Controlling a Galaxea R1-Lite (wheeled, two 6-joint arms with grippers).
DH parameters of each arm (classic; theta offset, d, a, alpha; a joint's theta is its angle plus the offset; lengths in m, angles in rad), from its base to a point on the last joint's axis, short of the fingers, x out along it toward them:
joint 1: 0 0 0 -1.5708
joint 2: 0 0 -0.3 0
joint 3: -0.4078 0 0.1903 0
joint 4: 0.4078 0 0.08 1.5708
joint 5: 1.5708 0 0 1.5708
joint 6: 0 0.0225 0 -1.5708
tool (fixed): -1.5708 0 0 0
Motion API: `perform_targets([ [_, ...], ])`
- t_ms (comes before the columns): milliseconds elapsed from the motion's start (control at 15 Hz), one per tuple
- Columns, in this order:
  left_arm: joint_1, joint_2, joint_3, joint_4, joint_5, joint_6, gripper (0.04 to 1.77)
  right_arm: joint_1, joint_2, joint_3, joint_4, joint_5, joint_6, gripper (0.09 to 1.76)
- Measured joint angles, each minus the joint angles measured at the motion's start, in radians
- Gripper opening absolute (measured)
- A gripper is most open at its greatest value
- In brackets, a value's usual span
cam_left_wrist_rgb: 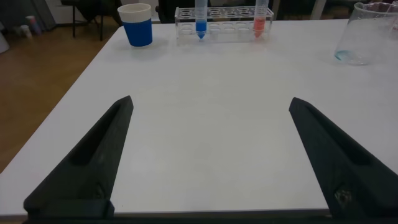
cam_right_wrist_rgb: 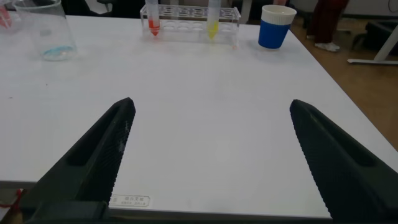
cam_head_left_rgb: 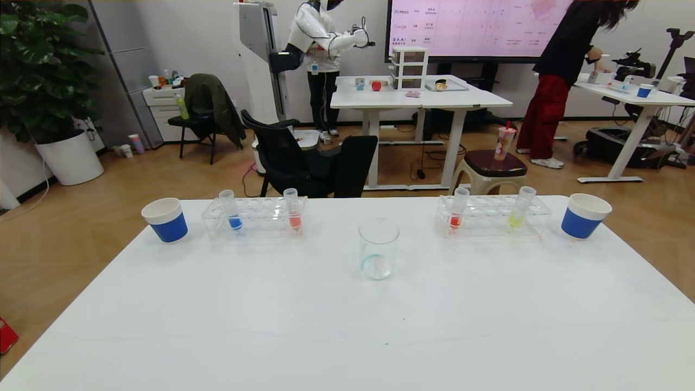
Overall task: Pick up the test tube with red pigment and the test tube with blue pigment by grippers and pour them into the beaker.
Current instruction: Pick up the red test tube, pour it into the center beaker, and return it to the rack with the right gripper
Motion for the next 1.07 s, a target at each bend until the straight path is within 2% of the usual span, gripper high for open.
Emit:
perform_targets([
  [733,0.0,0.0,0.0,0.0,0.0,0.0,1.75,0.0,0.0,-0.001,-0.004,-0.001,-0.002,1.74],
  [933,0.0,0.0,0.0,0.0,0.0,0.0,1.75,-0.002,0.01,-0.081,0.004,0.0,0.0,1.74],
  [1067,0.0,0.0,0.0,0.0,0.0,0.0,1.75,0.001,0.077,-0.163,-0.008,0.002,0.002,1.74],
])
